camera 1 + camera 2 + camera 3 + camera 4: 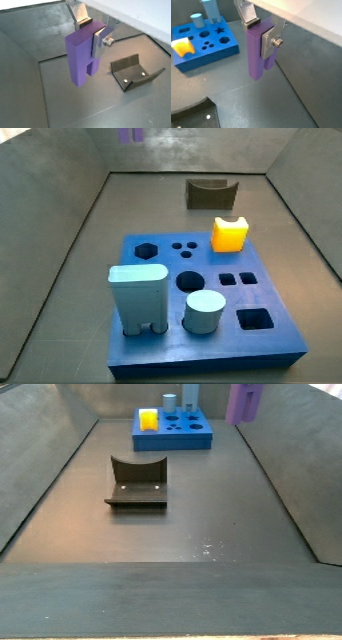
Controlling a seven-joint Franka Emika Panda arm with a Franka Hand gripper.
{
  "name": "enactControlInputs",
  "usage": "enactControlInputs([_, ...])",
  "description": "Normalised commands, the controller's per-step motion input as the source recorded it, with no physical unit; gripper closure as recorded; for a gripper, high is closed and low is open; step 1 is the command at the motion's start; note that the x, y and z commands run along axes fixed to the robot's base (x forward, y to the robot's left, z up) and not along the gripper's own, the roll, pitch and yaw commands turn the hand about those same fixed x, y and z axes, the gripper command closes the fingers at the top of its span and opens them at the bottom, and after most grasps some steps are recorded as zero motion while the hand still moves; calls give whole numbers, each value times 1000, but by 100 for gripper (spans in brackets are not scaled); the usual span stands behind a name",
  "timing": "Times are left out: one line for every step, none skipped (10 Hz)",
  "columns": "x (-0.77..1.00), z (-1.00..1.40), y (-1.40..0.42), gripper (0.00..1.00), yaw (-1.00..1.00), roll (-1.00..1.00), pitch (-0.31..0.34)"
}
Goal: Pick up the double-square object. Rotate the double-square object. Move to above the board. Insert the double-square object.
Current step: Rotate the double-square object.
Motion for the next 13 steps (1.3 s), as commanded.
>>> enactControlInputs([32,-4,15,100,-271,-9,4])
enactControlInputs([0,0,0,100,-1000,0,0])
enactControlInputs([-1,0,4,100,-1000,-1,0])
enactControlInputs([-1,0,5,100,-1000,-1,0])
enactControlInputs([0,0,6,100,-832,-1,0])
enactControlInputs([0,1,6,100,-605,-1,0])
enactControlInputs([1,2,7,100,-413,-1,-1])
enactControlInputs([1,2,7,100,-275,-1,-1])
enactControlInputs([0,-1000,0,100,0,0,0])
enactControlInputs([7,-1000,1,100,40,2,-15])
enactControlInputs([17,-1000,2,100,39,3,-21])
enactControlInputs([18,-1000,2,100,32,4,-22])
enactControlInputs([19,-1000,2,100,27,6,-26])
